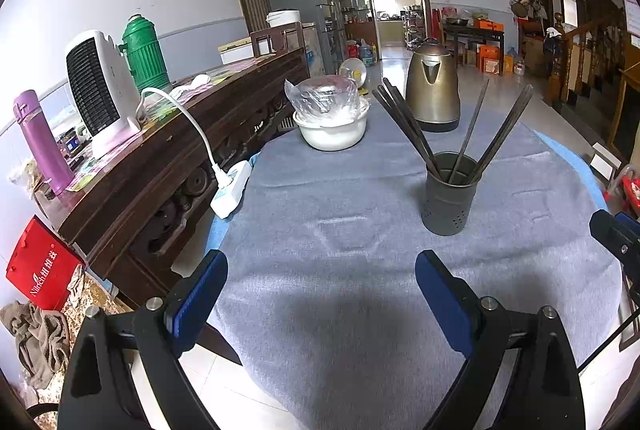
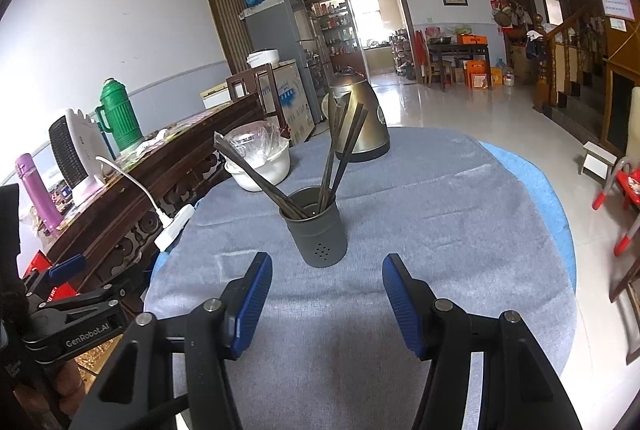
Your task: Organize utensils
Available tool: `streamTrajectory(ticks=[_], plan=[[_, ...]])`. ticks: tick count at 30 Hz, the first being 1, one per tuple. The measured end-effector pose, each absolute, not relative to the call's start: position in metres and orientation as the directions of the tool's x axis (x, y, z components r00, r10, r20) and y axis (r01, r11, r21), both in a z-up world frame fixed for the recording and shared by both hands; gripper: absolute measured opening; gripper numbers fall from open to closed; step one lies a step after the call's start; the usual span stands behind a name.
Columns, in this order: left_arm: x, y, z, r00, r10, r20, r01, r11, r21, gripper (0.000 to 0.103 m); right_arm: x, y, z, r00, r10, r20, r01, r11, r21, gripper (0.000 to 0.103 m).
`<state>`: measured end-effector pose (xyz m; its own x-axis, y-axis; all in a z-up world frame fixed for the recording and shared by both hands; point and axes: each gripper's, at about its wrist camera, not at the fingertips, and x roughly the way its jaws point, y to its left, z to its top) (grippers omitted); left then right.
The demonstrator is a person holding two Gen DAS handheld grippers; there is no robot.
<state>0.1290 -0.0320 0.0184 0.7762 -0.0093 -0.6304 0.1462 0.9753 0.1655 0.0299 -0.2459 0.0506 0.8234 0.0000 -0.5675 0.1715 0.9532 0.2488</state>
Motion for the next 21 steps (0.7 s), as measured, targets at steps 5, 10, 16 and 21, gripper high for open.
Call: streamTrajectory(ticks=[5,10,16,21], plan=[[0.1259,-0.0311,0.0205,0.780,-0.009,-0.626,0.144,0.975,0.166,0.095,0.0288,-0.2462,0.0521,0.824,-0.002,-0.566,0.173,0.953,0.249,0.062],[0.1249,-0.0301,0.0214,0.782,-0.007,-0.623,0.142,0.975,0.168,0.095,0.0279,-0.2454,0.0532,0.825,-0.001,-0.565,0.172,0.953,0.248,0.062],[0.1226,-0.0281,0.0230,0.783,-0.007,-0.622,0.140,0.976,0.165,0.095,0.0275,-0.2444,0.0550,0.827,-0.001,-0.562,0.171,0.953,0.249,0.062],[0.1220,-0.0273,0.0234,0.784,-0.006,-0.621,0.140,0.976,0.168,0.095,0.0246,-0.2401,0.0594,0.830,-0.002,-0.558,0.168,0.955,0.246,0.062]])
